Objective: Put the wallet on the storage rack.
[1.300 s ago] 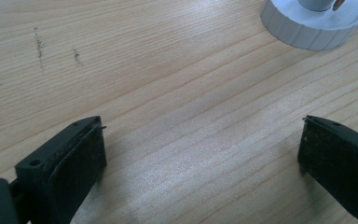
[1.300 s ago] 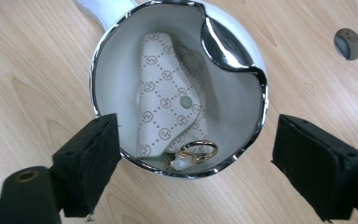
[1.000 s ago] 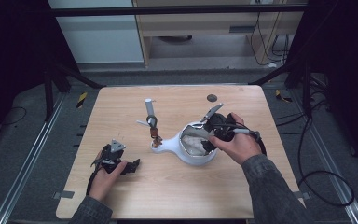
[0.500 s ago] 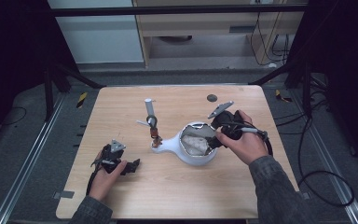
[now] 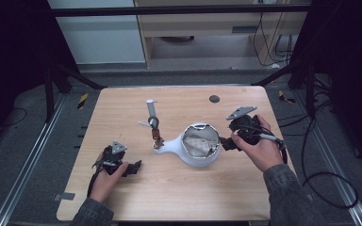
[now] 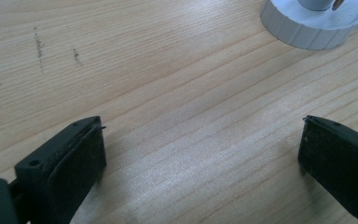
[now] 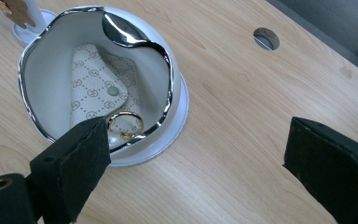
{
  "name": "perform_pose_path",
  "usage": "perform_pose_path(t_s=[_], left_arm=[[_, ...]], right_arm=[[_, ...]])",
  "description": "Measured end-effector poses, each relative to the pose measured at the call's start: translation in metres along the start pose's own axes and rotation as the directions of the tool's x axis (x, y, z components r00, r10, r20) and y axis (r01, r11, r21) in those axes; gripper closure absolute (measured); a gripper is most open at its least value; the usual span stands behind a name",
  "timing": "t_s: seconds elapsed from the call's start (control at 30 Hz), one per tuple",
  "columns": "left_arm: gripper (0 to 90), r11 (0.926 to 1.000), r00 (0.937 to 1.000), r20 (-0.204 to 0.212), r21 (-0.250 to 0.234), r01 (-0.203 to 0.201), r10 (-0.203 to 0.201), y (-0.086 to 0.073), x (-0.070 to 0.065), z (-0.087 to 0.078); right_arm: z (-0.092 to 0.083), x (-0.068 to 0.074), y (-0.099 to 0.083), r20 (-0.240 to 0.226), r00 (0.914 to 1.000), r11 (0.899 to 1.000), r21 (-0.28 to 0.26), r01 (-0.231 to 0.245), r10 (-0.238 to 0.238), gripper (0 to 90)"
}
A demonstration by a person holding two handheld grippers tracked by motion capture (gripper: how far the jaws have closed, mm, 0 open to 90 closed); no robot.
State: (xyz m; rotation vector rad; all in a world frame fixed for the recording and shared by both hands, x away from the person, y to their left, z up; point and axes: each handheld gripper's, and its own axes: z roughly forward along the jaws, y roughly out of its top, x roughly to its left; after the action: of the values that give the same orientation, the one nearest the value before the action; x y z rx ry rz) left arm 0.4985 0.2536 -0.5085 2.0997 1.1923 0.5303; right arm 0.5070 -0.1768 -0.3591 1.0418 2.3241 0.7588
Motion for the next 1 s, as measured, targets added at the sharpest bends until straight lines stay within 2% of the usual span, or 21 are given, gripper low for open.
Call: perform_pose_path(t_s=[0.27, 0.4, 0.6, 0.63, 0.73, 0.77, 0.87, 0.9, 1.0], left_arm=[[0.1, 1.0000, 1.0000, 0.000, 0.000, 0.000, 0.000, 0.000, 0.000, 0.000], [0.1, 1.0000, 1.0000, 0.000, 0.000, 0.000, 0.000, 0.000, 0.000, 0.000], [0.0, 1.0000, 1.0000, 0.000, 0.000, 0.000, 0.000, 0.000, 0.000, 0.000], [0.0, 1.0000, 1.0000, 0.000, 0.000, -0.001, 0.001, 0.000, 0.000, 0.000], [0.0, 1.0000, 1.0000, 0.000, 0.000, -0.001, 0.001, 0.000, 0.000, 0.000], [0.0, 1.0000, 1.0000, 0.000, 0.000, -0.001, 0.001, 0.000, 0.000, 0.000], [0.0, 1.0000, 1.0000, 0.000, 0.000, -0.001, 0.001, 0.000, 0.000, 0.000], [0.0, 1.0000, 1.0000, 0.000, 0.000, -0.001, 0.001, 0.000, 0.000, 0.000], [0.0, 1.0000, 1.0000, 0.001, 0.000, 0.000, 0.000, 0.000, 0.000, 0.000]], right_arm=[[-0.002, -0.006, -0.013, 0.017, 0.9993, 0.999, -0.021, -0.032, 0.033, 6.8], [-0.001, -0.011, -0.023, 0.003, 0.9975, 0.997, -0.033, -0.071, 0.071, 6.6], [0.002, -0.018, -0.031, 0.016, 0.9942, 0.993, -0.046, -0.106, 0.106, 6.1], [0.005, -0.020, -0.036, 0.014, 0.9914, 0.991, -0.039, -0.129, 0.130, 6.2], [0.008, -0.022, -0.041, 0.028, 0.9893, 0.989, -0.038, -0.142, 0.143, 6.4], [0.013, -0.024, -0.048, 0.031, 0.9857, 0.986, -0.038, -0.164, 0.166, 6.7], [0.016, -0.026, -0.052, 0.033, 0.9818, 0.982, -0.042, -0.186, 0.187, 6.7], [0.021, -0.030, -0.059, 0.029, 0.9757, 0.976, -0.041, -0.216, 0.217, 6.7], [0.027, -0.034, -0.067, 0.029, 0.9707, 0.971, -0.037, -0.238, 0.239, 6.7]])
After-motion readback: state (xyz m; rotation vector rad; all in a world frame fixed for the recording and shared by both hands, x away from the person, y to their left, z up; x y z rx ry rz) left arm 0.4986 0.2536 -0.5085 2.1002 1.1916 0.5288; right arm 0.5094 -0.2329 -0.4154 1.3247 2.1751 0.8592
